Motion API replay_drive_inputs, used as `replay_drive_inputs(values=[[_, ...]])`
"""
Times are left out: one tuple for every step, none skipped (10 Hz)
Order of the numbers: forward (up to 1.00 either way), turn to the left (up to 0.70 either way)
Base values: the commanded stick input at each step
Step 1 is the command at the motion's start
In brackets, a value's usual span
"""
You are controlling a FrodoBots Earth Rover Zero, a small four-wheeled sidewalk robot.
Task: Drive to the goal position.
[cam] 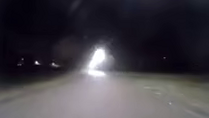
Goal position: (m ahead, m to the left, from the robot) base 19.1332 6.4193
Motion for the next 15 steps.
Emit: replay_drive_inputs(values=[[1.0,0.04],[1.0,0.04],[1.0,0.04],[1.0,0.04],[1.0,0.07],[1.0,0.07],[1.0,0.08],[1.0,0.08],[1.0,0.08],[1.0,0.08],[1.0,0.08],[1.0,0.08],[1.0,0.08],[1.0,0.09],[1.0,0.1]])
